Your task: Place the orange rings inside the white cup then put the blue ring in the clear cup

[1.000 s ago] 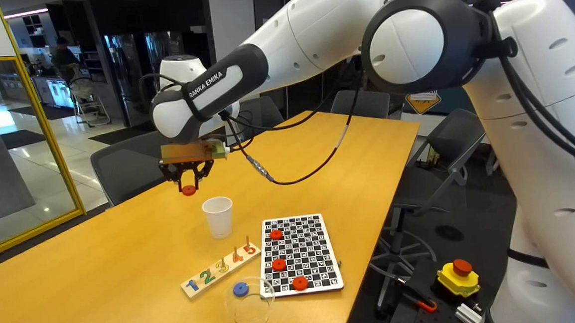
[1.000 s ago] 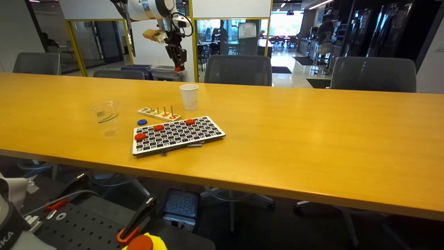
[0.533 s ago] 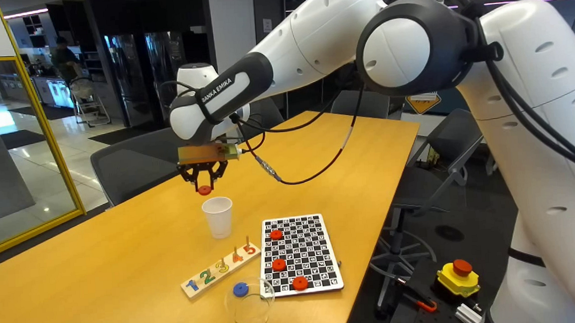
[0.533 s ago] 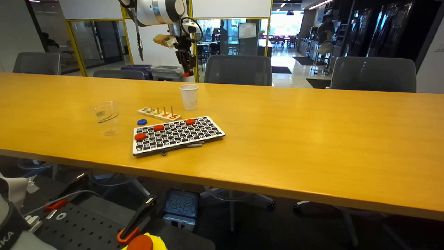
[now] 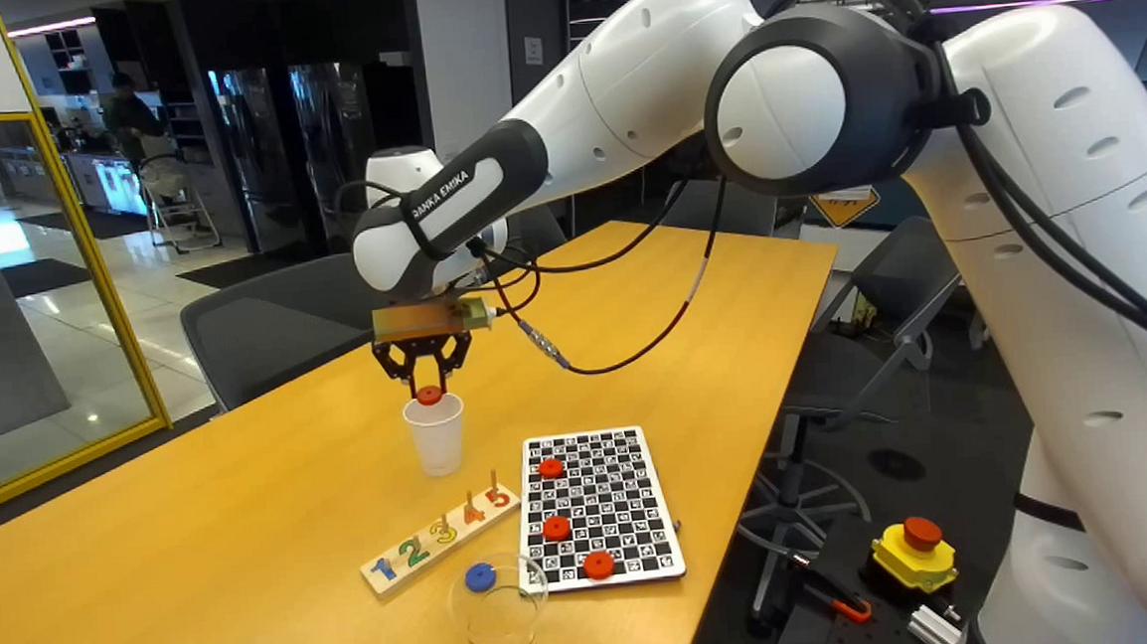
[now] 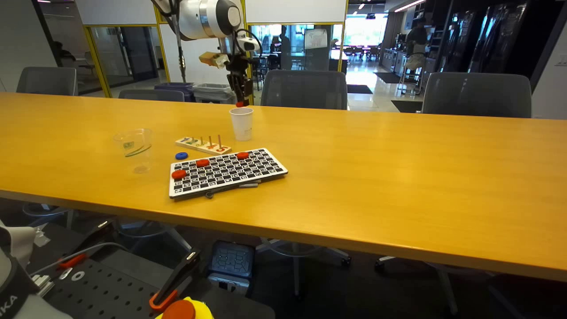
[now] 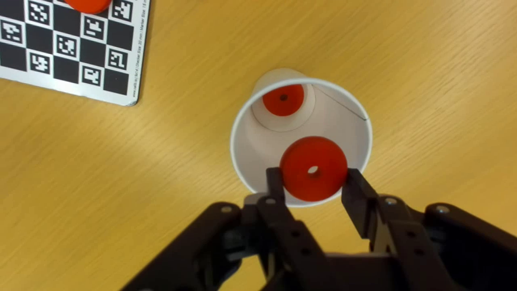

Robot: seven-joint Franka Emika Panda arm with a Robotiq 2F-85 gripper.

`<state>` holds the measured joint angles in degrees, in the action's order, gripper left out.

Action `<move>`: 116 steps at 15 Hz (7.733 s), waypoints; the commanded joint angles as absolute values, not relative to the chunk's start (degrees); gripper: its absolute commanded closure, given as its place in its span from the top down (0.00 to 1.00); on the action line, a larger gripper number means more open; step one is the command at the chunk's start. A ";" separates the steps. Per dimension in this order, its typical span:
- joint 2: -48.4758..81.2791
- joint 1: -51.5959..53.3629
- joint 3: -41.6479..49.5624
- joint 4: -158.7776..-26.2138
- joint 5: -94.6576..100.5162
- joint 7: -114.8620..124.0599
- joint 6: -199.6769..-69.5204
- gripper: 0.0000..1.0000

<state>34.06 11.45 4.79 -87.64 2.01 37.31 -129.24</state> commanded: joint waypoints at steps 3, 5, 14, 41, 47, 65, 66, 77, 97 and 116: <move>33.68 10.95 4.01 -87.36 1.32 37.76 -127.05 0.23; 33.87 10.71 3.85 -87.13 0.79 37.69 -126.31 0.67; 23.50 11.00 5.03 -99.33 1.87 39.21 -129.78 1.00; 25.33 4.16 4.20 -119.45 -5.39 39.99 -140.90 1.00; 27.18 4.17 4.67 -117.59 -5.18 40.15 -141.70 1.00; 23.24 5.61 6.21 -116.27 -2.49 42.27 -139.11 0.23; 22.44 5.96 6.41 -115.86 -1.78 42.71 -139.06 0.23; 21.50 8.34 3.57 -104.94 2.26 42.60 -135.92 0.23; 32.23 9.65 3.09 -88.79 2.27 41.31 -127.40 1.00; 11.02 7.97 2.33 -131.11 4.96 36.72 -139.48 1.00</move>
